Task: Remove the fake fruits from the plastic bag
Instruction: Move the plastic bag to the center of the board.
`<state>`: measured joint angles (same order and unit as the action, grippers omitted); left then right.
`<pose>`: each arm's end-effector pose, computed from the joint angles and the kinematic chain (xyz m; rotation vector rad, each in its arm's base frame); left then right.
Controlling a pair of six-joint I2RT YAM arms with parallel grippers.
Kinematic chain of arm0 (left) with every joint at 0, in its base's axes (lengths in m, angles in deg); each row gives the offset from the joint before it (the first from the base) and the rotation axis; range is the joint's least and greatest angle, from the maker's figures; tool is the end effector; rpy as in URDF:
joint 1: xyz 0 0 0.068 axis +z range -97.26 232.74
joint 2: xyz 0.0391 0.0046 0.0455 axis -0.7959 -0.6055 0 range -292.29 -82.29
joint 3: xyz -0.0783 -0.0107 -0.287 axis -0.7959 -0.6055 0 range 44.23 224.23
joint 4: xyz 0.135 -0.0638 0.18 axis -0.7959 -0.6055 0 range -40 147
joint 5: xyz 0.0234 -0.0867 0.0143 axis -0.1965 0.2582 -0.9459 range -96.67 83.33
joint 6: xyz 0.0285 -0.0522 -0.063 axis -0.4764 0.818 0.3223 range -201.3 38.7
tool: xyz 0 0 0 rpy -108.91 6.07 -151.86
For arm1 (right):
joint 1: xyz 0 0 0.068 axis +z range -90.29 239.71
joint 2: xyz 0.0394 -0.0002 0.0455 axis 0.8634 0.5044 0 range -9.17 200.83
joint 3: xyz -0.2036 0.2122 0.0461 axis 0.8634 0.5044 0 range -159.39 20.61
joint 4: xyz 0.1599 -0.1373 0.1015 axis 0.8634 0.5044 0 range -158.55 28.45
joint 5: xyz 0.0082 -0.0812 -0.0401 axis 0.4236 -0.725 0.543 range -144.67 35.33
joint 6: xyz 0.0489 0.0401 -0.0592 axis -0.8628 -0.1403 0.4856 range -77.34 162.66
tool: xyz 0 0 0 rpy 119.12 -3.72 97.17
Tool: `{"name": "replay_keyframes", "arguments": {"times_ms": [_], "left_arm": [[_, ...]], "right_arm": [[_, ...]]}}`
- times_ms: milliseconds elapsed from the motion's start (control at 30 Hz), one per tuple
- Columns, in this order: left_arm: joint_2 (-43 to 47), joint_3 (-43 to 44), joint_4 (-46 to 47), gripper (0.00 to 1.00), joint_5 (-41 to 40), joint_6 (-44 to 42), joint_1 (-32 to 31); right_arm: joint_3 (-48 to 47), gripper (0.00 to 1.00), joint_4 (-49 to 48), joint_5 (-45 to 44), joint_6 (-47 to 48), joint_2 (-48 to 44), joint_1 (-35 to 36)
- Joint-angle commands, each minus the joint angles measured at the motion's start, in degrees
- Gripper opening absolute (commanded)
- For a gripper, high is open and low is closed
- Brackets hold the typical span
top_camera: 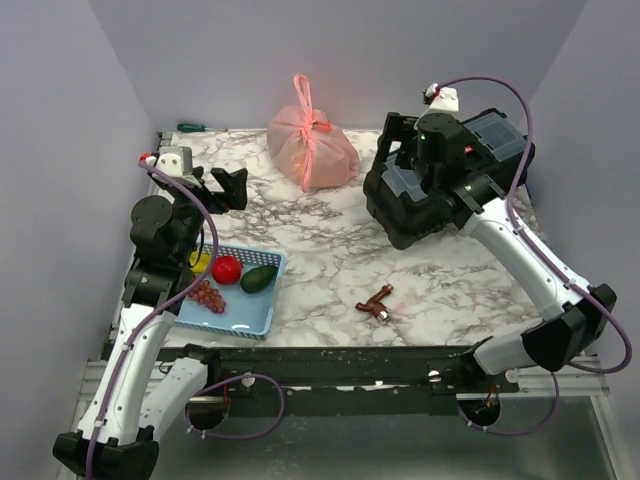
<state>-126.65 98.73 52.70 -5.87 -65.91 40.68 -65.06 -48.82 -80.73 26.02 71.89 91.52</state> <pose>0.1603 -0.0353 0.4284 -0.0317 1.4810 -0.3994 0.2919 0.1416 0.4395 0.0778 1.8094 0.1839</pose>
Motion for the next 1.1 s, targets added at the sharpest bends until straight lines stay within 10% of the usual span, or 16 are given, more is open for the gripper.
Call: {"name": "replay_keyframes", "arguments": {"times_ms": [0, 433, 1067], "left_arm": [[-1.9, 1.1, 0.2, 0.99, 4.1, 1.8, 0.3], [-1.8, 0.3, 0.9, 0.99, 3.8, 1.8, 1.1], [0.3, -0.8, 2.0, 0.99, 2.2, 1.6, 2.9]], "right_arm": [[-3.7, 1.0, -1.8, 1.0, -3.3, 5.6, 0.3], [-10.0, 1.0, -12.8, 9.2, -5.9, 21.2, 4.1], [-29.5, 1.0, -13.1, -9.5, 16.0, 46.0, 9.5]]}}
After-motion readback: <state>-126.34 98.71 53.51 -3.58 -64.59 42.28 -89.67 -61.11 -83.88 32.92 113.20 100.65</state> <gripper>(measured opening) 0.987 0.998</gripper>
